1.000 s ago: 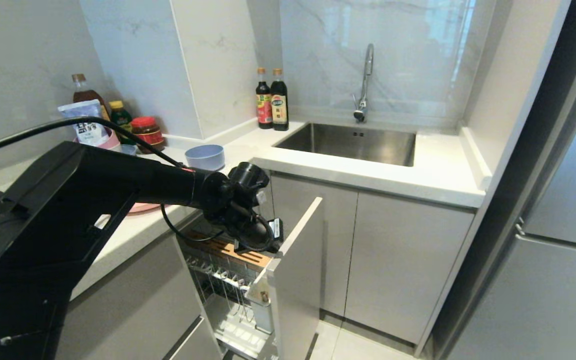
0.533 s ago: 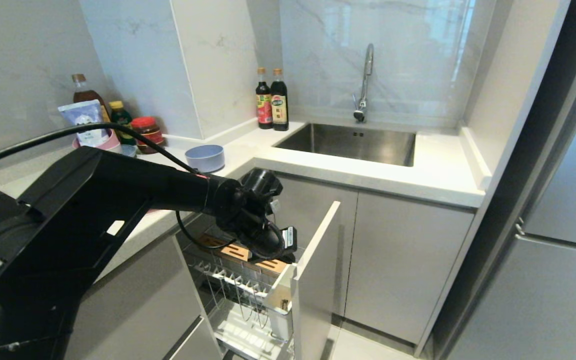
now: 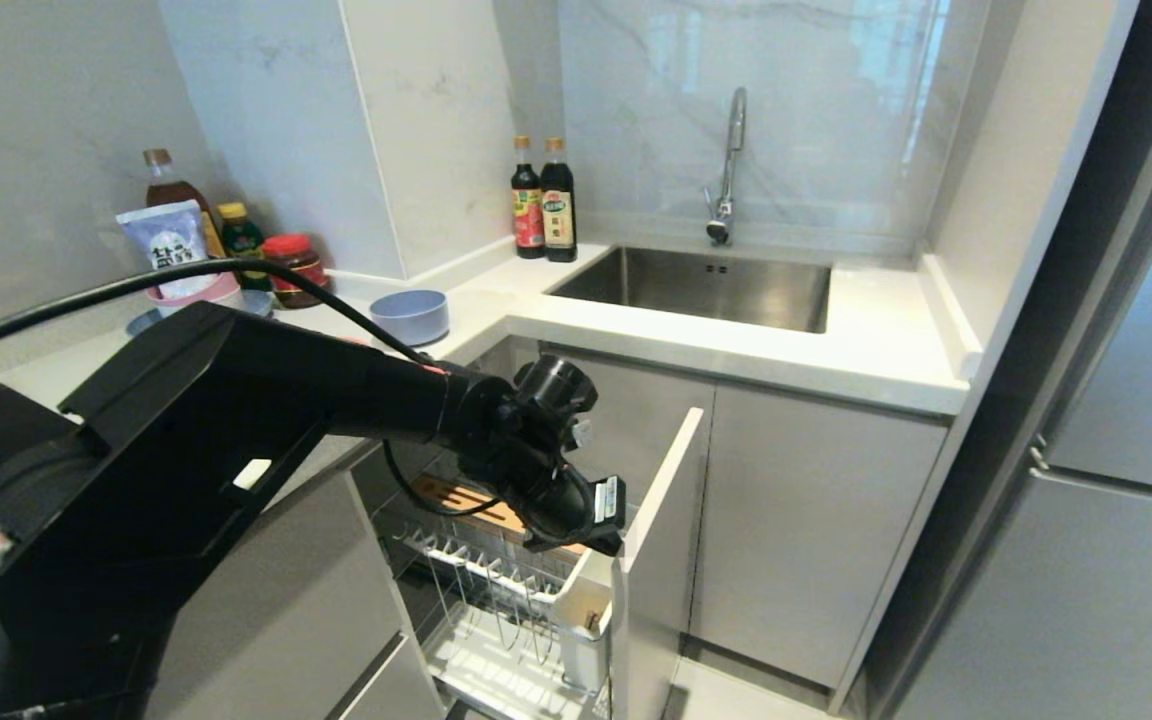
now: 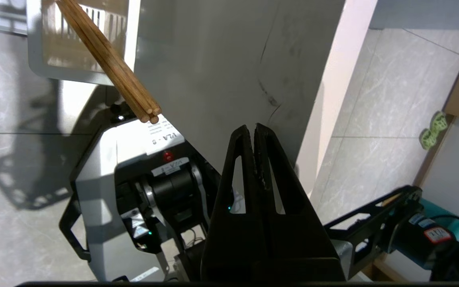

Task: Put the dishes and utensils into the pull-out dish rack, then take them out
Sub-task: Open the cupboard, then pick up the bowl and place it in the cupboard

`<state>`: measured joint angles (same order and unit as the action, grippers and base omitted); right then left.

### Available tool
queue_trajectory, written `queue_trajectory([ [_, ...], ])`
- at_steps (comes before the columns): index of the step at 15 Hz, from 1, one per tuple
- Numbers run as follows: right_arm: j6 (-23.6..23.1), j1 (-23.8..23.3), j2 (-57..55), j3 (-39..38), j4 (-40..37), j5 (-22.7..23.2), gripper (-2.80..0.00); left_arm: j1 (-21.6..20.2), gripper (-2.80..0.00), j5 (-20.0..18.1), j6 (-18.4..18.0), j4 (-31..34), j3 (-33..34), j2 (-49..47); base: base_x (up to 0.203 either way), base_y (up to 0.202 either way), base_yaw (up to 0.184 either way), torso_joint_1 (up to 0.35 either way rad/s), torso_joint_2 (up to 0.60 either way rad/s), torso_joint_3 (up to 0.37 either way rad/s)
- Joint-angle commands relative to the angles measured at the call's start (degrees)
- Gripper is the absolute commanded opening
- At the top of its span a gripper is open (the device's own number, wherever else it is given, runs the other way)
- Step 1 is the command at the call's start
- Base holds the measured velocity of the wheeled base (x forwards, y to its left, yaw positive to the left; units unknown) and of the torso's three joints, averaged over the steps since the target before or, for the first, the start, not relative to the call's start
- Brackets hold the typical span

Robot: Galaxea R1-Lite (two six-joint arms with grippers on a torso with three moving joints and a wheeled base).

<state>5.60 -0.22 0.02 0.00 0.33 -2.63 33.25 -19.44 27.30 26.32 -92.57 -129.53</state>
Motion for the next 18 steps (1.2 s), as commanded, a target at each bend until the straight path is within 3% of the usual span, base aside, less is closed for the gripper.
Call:
queue_trajectory([
  [1, 0.0, 0.0, 0.2, 0.0, 0.0, 0.0, -2.80, 1.7, -2.80, -0.2, 0.3, 0.2, 0.7, 0.2, 0.000, 0.000, 0.000, 0.000, 0.00, 0.000],
  [13, 0.0, 0.0, 0.2, 0.0, 0.0, 0.0, -2.80, 3.0, -2.80, 0.5, 1.3, 0.1, 0.8, 0.2, 0.000, 0.000, 0.000, 0.000, 0.00, 0.000],
  [18, 0.0, 0.0, 0.2, 0.0, 0.0, 0.0, -2.80, -2.3, -2.80, 12.1, 1.0, 0.0, -2.1, 1.7, 0.000, 0.000, 0.000, 0.000, 0.00, 0.000],
])
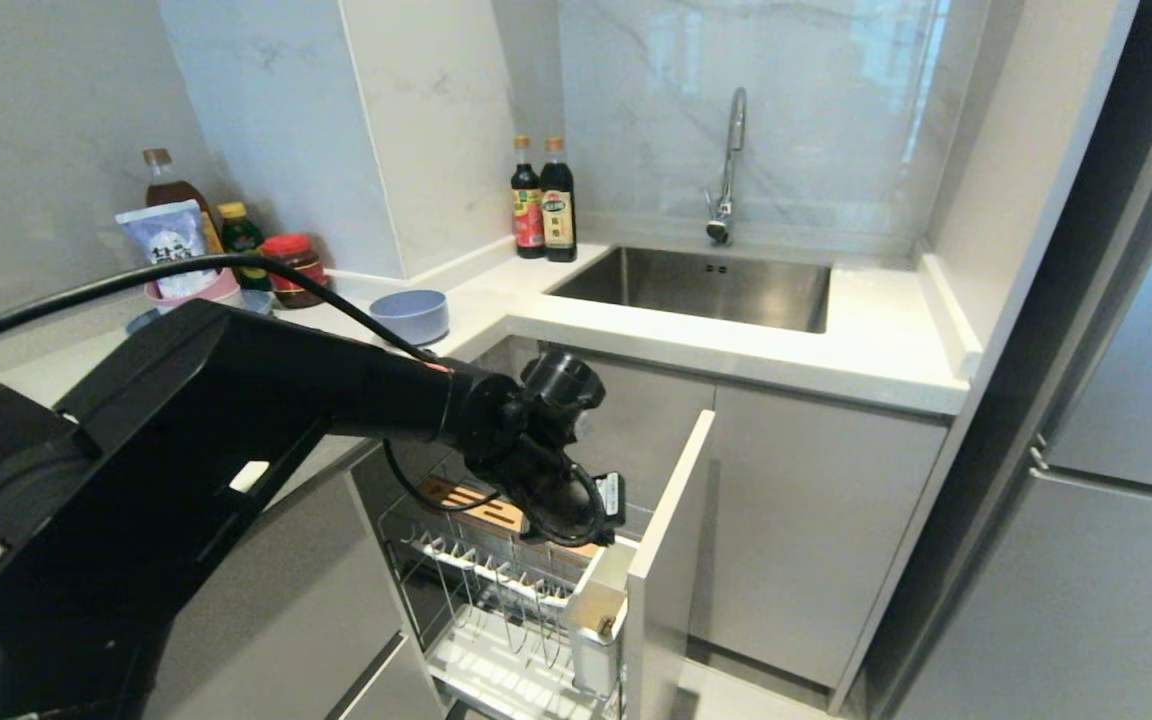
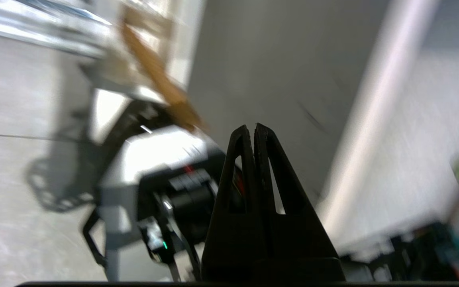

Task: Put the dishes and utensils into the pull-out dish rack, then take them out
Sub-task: Pick up the bowl and place it in the cupboard

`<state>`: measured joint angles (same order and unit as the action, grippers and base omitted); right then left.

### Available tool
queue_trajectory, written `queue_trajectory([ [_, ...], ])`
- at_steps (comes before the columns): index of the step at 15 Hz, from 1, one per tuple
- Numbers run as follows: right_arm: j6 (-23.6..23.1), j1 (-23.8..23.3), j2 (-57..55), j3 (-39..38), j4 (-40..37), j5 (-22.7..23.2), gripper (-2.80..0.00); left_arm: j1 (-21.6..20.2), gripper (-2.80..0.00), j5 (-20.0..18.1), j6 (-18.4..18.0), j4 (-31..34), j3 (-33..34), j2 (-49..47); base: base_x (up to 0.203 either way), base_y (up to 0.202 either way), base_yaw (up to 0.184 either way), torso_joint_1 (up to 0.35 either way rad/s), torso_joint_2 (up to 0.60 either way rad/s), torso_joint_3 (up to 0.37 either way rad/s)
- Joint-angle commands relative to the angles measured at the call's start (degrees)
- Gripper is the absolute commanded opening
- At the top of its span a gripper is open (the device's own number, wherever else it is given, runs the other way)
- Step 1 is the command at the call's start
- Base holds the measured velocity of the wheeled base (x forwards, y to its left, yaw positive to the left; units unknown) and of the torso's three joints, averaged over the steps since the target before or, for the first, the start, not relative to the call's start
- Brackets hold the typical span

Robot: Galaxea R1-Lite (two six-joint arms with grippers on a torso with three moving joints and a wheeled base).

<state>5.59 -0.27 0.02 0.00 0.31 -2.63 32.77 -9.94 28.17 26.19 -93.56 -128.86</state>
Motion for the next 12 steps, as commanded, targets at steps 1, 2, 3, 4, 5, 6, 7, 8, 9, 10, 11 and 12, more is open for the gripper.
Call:
queue_trajectory([
  [1, 0.0, 0.0, 0.2, 0.0, 0.0, 0.0, -2.80, -3.1, -2.80, 4.2, 0.0, 0.2, -1.7, 2.1, 0.000, 0.000, 0.000, 0.000, 0.00, 0.000],
  [2, 0.0, 0.0, 0.2, 0.0, 0.0, 0.0, -2.80, -4.4, -2.80, 5.4, 0.0, 0.2, -2.4, 3.4, 0.000, 0.000, 0.000, 0.000, 0.00, 0.000],
  [3, 0.0, 0.0, 0.2, 0.0, 0.0, 0.0, -2.80, -5.6, -2.80, 6.3, 0.0, 0.2, -2.8, 5.1, 0.000, 0.000, 0.000, 0.000, 0.00, 0.000],
  [4, 0.0, 0.0, 0.2, 0.0, 0.0, 0.0, -2.80, -6.6, -2.80, 6.8, 0.0, 0.3, -3.2, 7.3, 0.000, 0.000, 0.000, 0.000, 0.00, 0.000],
  [5, 0.0, 0.0, 0.2, 0.0, 0.0, 0.0, -2.80, -7.5, -2.80, 7.0, 0.0, 0.3, -3.4, 10.5, 0.000, 0.000, 0.000, 0.000, 0.00, 0.000],
  [6, 0.0, 0.0, 0.2, 0.0, 0.0, 0.0, -2.80, -8.3, -2.80, 7.1, 0.0, 0.3, -3.4, 13.7, 0.000, 0.000, 0.000, 0.000, 0.00, 0.000],
  [7, 0.0, 0.0, 0.2, 0.0, 0.0, 0.0, -2.80, -9.4, -2.80, 7.2, 0.0, 0.3, -3.3, 17.5, 0.000, 0.000, 0.000, 0.000, 0.00, 0.000],
  [8, 0.0, 0.0, 0.2, 0.0, 0.0, 0.0, -2.80, -10.4, -2.80, 7.2, 0.0, 0.4, -3.3, 21.2, 0.000, 0.000, 0.000, 0.000, 0.00, 0.000],
  [9, 0.0, 0.0, 0.2, 0.0, 0.0, 0.0, -2.80, -11.4, -2.80, 7.2, -0.1, 0.4, -3.3, 25.8, 0.000, 0.000, 0.000, 0.000, 0.00, 0.000],
  [10, 0.0, 0.0, 0.2, 0.0, 0.0, 0.0, -2.80, -12.3, -2.80, 7.1, -0.2, 0.4, -3.3, 30.5, 0.000, 0.000, 0.000, 0.000, 0.00, 0.000],
  [11, 0.0, 0.0, 0.2, 0.0, 0.0, 0.0, -2.80, -13.2, -2.80, 7.1, -0.5, 0.5, -3.2, 35.2, 0.000, 0.000, 0.000, 0.000, 0.00, 0.000],
  [12, 0.0, 0.0, 0.2, 0.0, 0.0, 0.0, -2.80, -13.9, -2.80, 7.1, -1.3, 0.5, -2.8, 40.1, 0.000, 0.000, 0.000, 0.000, 0.00, 0.000],
])
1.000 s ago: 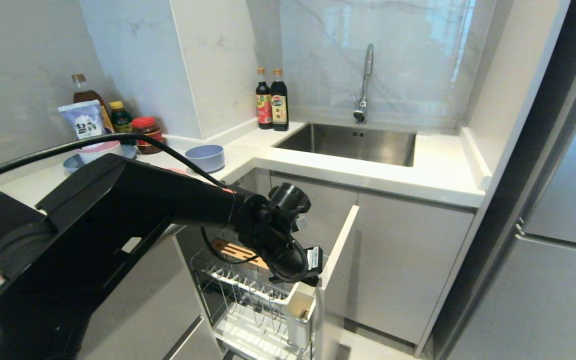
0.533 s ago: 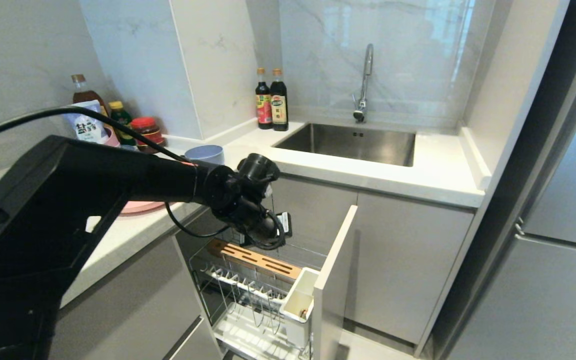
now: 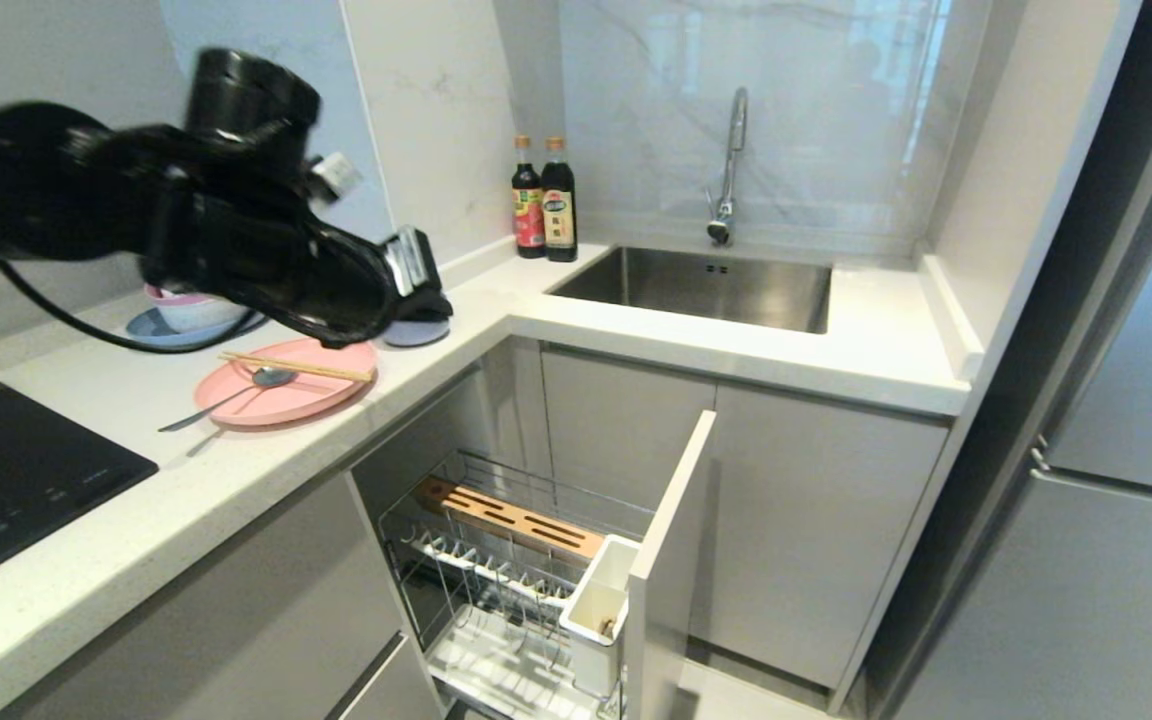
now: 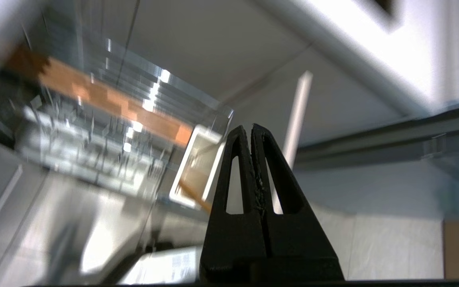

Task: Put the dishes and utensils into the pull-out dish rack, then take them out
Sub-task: Pick up the bowl and place it in the cupboard

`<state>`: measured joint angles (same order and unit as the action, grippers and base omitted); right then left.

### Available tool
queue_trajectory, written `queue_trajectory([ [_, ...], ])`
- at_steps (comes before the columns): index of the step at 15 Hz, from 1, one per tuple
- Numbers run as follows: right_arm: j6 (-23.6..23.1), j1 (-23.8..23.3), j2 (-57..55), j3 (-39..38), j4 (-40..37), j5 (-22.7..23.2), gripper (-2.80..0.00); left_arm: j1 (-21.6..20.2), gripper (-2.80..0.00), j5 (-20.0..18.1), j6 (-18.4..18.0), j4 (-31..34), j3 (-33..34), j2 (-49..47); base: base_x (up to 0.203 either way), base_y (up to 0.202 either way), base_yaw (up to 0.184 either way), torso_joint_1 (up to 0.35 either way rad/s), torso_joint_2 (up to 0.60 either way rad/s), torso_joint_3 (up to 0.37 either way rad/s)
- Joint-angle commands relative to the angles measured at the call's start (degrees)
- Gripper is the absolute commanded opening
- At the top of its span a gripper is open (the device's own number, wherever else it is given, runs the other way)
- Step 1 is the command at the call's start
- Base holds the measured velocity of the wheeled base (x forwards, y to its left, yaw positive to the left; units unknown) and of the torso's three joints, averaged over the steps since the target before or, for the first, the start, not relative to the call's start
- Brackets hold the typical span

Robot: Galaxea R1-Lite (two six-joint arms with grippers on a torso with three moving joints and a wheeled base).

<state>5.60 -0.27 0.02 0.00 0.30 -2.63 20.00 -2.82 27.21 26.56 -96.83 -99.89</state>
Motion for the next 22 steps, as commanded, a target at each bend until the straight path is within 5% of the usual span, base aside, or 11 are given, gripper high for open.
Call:
queue_trajectory([
  [1, 0.0, 0.0, 0.2, 0.0, 0.0, 0.0, -2.80, -1.7, -2.80, -0.1, -2.0, 0.1, 1.2, 16.1, 0.000, 0.000, 0.000, 0.000, 0.00, 0.000],
  [7, 0.0, 0.0, 0.2, 0.0, 0.0, 0.0, -2.80, -13.2, -2.80, -4.0, -19.9, -0.1, 11.2, 47.7, 0.000, 0.000, 0.000, 0.000, 0.00, 0.000],
  [10, 0.0, 0.0, 0.2, 0.0, 0.0, 0.0, -2.80, -18.3, -2.80, -5.6, -33.4, -0.4, 27.3, 64.4, 0.000, 0.000, 0.000, 0.000, 0.00, 0.000],
  [12, 0.0, 0.0, 0.2, 0.0, 0.0, 0.0, -2.80, -20.5, -2.80, -5.2, -38.8, -0.6, 40.8, 75.6, 0.000, 0.000, 0.000, 0.000, 0.00, 0.000],
  [17, 0.0, 0.0, 0.2, 0.0, 0.0, 0.0, -2.80, -20.8, -2.80, -1.2, -43.2, -4.1, 68.6, 96.7, 0.000, 0.000, 0.000, 0.000, 0.00, 0.000],
  [22, 0.0, 0.0, 0.2, 0.0, 0.0, 0.0, -2.80, -20.4, -2.80, 1.7, -38.8, -27.0, 91.6, 99.8, 0.000, 0.000, 0.000, 0.000, 0.00, 0.000],
])
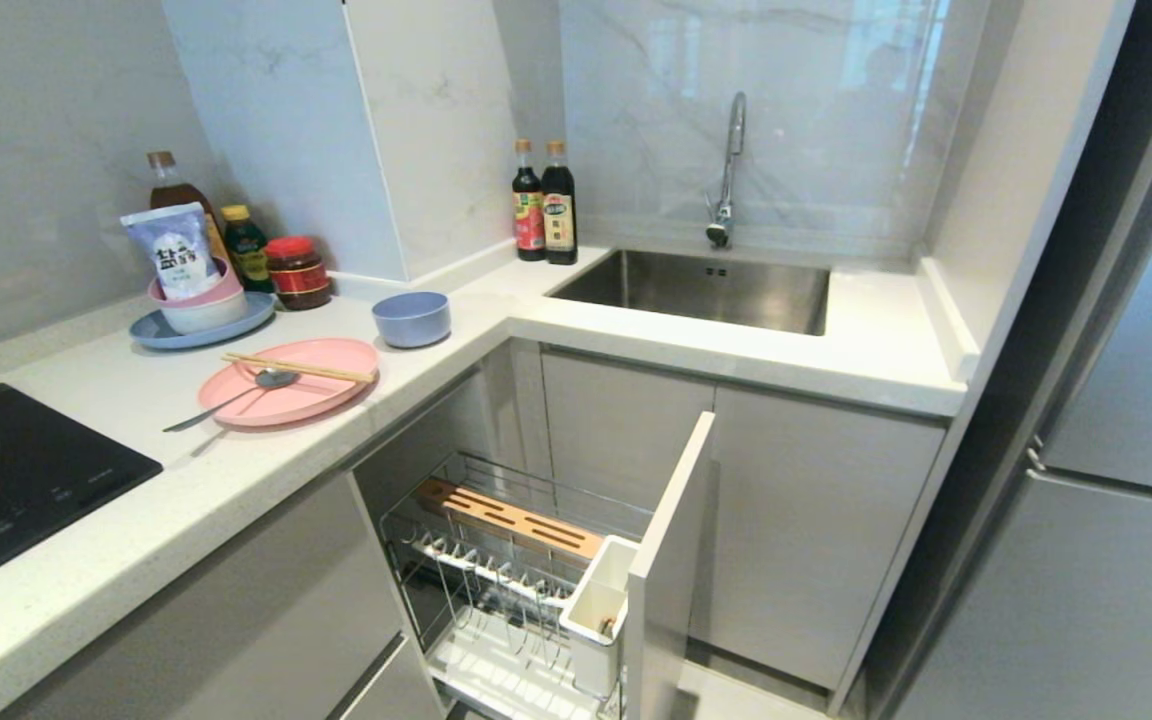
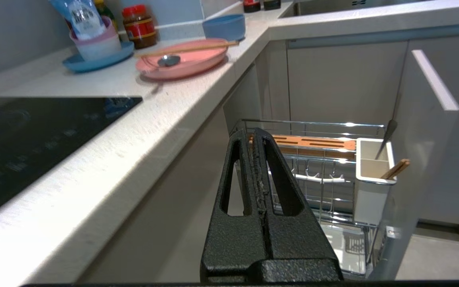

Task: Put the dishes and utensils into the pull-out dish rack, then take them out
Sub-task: Pick up the bowl and place it in the cupboard

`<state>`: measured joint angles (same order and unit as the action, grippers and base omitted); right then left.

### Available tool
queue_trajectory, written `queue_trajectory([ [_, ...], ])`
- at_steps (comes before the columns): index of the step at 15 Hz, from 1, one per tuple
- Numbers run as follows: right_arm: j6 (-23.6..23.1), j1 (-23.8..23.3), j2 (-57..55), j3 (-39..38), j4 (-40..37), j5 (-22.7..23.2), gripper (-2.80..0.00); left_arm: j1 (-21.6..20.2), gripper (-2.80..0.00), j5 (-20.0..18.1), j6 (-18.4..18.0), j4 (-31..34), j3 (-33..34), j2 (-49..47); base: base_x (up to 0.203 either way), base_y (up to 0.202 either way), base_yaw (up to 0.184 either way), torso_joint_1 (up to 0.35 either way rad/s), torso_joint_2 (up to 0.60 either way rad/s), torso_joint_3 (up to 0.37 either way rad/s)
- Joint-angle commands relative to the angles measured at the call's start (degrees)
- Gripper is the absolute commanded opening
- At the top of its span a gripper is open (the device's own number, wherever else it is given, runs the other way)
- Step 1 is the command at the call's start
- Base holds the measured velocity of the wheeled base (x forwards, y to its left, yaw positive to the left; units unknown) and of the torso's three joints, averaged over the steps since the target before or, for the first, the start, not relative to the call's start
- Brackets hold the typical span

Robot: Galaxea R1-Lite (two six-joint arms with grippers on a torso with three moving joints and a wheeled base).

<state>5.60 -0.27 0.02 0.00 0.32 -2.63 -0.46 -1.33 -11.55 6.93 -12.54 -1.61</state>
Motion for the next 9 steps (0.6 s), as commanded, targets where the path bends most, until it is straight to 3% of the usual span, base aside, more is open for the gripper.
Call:
queue_trajectory([
  [1, 0.0, 0.0, 0.2, 0.0, 0.0, 0.0, -2.80, 0.1, -2.80, 0.5, 0.1, -11.8, 11.3, 1.5, 0.000, 0.000, 0.000, 0.000, 0.00, 0.000],
  [4, 0.0, 0.0, 0.2, 0.0, 0.0, 0.0, -2.80, 0.1, -2.80, -0.3, 1.7, -8.2, 12.5, 1.5, 0.000, 0.000, 0.000, 0.000, 0.00, 0.000],
  [6, 0.0, 0.0, 0.2, 0.0, 0.0, 0.0, -2.80, 0.2, -2.80, -0.9, 7.2, -4.9, 11.9, 1.5, 0.000, 0.000, 0.000, 0.000, 0.00, 0.000],
  [9, 0.0, 0.0, 0.2, 0.0, 0.0, 0.0, -2.80, 0.2, -2.80, -0.5, 8.4, -5.2, 12.1, 1.5, 0.000, 0.000, 0.000, 0.000, 0.00, 0.000],
])
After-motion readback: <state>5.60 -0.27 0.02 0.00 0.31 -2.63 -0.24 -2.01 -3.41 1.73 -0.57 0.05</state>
